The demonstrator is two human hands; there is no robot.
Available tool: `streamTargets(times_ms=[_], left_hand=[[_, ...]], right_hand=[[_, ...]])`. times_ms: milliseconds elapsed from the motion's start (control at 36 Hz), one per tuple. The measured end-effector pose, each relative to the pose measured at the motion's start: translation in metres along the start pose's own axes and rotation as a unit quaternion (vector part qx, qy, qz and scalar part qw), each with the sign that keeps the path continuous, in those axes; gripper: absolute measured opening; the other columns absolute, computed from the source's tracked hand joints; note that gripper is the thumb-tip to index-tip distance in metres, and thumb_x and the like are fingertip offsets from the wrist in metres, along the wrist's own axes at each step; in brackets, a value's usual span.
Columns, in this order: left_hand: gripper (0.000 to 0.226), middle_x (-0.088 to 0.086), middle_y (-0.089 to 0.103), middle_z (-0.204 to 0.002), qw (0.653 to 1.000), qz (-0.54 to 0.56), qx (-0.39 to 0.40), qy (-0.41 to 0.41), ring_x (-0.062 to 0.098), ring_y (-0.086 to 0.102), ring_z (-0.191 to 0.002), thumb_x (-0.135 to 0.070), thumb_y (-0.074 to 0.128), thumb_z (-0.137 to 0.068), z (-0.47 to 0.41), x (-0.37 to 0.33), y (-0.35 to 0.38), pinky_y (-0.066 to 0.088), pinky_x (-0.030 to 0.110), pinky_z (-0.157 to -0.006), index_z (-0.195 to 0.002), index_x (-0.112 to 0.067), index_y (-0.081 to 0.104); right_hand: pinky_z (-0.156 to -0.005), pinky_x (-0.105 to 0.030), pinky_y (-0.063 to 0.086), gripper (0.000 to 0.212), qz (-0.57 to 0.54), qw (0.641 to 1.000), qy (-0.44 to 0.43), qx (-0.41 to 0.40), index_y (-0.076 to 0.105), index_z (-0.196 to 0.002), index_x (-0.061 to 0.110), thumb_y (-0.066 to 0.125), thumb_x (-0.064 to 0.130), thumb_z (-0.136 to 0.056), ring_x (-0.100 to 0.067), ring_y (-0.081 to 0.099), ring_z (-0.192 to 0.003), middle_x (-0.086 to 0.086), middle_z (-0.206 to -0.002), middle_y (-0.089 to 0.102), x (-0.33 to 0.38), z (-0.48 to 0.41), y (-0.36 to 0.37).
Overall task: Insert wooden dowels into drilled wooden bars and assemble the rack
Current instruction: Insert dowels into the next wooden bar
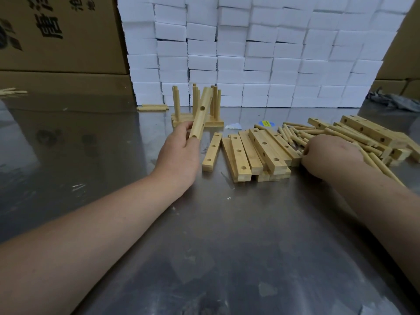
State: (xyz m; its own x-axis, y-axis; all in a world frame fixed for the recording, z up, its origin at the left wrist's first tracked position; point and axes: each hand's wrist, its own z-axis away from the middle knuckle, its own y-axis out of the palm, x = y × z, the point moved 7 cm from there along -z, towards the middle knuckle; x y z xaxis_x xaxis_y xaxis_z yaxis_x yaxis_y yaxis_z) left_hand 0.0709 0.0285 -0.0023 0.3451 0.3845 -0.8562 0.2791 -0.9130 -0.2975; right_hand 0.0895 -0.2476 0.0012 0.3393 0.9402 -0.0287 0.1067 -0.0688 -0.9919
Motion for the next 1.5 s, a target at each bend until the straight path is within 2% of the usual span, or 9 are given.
streamTargets(times_ms=[222,361,528,611,750,1000,1222,1361,1500], left_hand=[[0.032,-0.008,0.037,-0.061,0.997,0.077,0.003,-0.023,0.008,0.035,-0.056,-0.022,0.034,-0.098,-0.001,0.004,-0.001,0.036,0.032,-0.060,-0.074,-0.035,0.052],[0.038,-0.003,0.038,-0.056,0.987,0.138,-0.023,-0.079,0.013,0.036,-0.053,-0.018,0.034,-0.098,-0.005,0.013,-0.006,0.034,0.019,-0.045,-0.063,-0.022,0.048],[0.032,-0.003,0.046,-0.050,0.971,0.226,0.004,-0.082,0.008,0.038,-0.041,-0.015,0.030,-0.099,-0.002,0.007,-0.001,0.031,0.014,-0.040,-0.076,-0.017,0.052],[0.029,-0.005,0.049,-0.043,0.961,0.268,0.034,-0.066,0.008,0.039,-0.037,-0.014,0.029,-0.100,0.006,-0.006,0.010,0.030,0.016,-0.038,-0.082,-0.015,0.051],[0.025,-0.009,0.050,-0.044,0.945,0.306,0.078,-0.081,0.006,0.043,-0.037,-0.005,0.030,-0.092,0.019,-0.015,0.029,0.029,0.013,-0.038,-0.077,-0.013,0.048],[0.028,0.003,0.047,-0.058,0.943,0.314,0.084,-0.073,0.014,0.041,-0.052,-0.003,0.027,-0.092,0.010,-0.006,0.026,0.028,0.029,-0.052,-0.085,-0.005,0.054],[0.028,-0.002,0.051,-0.057,0.941,0.306,0.134,-0.050,0.009,0.041,-0.047,-0.007,0.031,-0.097,0.013,-0.010,0.029,0.032,0.023,-0.048,-0.077,-0.012,0.051],[0.031,-0.007,0.049,-0.051,0.955,0.269,0.122,-0.031,0.006,0.041,-0.041,-0.012,0.029,-0.099,0.017,-0.013,0.026,0.029,0.015,-0.042,-0.076,-0.017,0.050],[0.035,-0.009,0.051,-0.050,0.963,0.253,0.090,-0.007,0.002,0.044,-0.041,-0.011,0.029,-0.099,0.018,-0.014,0.022,0.034,0.014,-0.040,-0.081,-0.022,0.056]], right_hand=[[-0.048,-0.025,0.032,0.026,0.015,1.000,0.003,-0.001,0.048,-0.065,0.010,0.048,0.018,-0.090,-0.021,0.049,-0.060,-0.007,-0.068,0.052,-0.002,0.001,-0.001],[-0.048,-0.028,0.031,0.021,-0.177,0.968,0.051,-0.170,0.047,-0.080,0.001,0.041,0.015,-0.095,-0.025,0.044,-0.055,-0.012,-0.069,0.049,-0.016,0.010,-0.042],[-0.058,-0.032,0.042,0.022,-0.315,0.855,-0.239,-0.337,0.061,-0.103,0.020,0.047,0.034,-0.093,-0.022,0.053,-0.063,0.011,-0.067,0.054,0.044,0.097,-0.090],[-0.050,-0.032,0.048,0.020,-0.264,0.834,-0.363,-0.319,0.069,-0.085,0.017,0.054,0.030,-0.085,-0.026,0.058,-0.056,0.000,-0.063,0.064,0.080,0.138,-0.083],[-0.051,-0.038,0.051,0.022,-0.267,0.832,-0.422,-0.240,0.072,-0.084,0.013,0.055,0.027,-0.080,-0.029,0.062,-0.063,-0.005,-0.069,0.068,0.096,0.139,-0.065],[-0.048,-0.035,0.048,0.023,-0.246,0.850,-0.414,-0.213,0.072,-0.102,0.015,0.062,0.012,-0.082,-0.027,0.059,-0.062,-0.003,-0.067,0.063,0.092,0.125,-0.059],[-0.041,-0.025,0.037,0.020,-0.254,0.844,-0.416,-0.225,0.073,-0.100,0.023,0.059,0.025,-0.086,-0.024,0.058,-0.052,0.000,-0.059,0.063,0.094,0.128,-0.058],[-0.057,-0.025,0.040,0.025,-0.268,0.863,-0.396,-0.165,0.069,-0.107,0.028,0.056,0.030,-0.086,-0.019,0.063,-0.075,0.004,-0.082,0.071,0.096,0.126,-0.055],[-0.051,-0.022,0.035,0.025,-0.264,0.885,-0.361,-0.125,0.060,-0.094,0.030,0.044,0.044,-0.082,-0.009,0.047,-0.060,0.011,-0.064,0.054,0.096,0.120,-0.050]])
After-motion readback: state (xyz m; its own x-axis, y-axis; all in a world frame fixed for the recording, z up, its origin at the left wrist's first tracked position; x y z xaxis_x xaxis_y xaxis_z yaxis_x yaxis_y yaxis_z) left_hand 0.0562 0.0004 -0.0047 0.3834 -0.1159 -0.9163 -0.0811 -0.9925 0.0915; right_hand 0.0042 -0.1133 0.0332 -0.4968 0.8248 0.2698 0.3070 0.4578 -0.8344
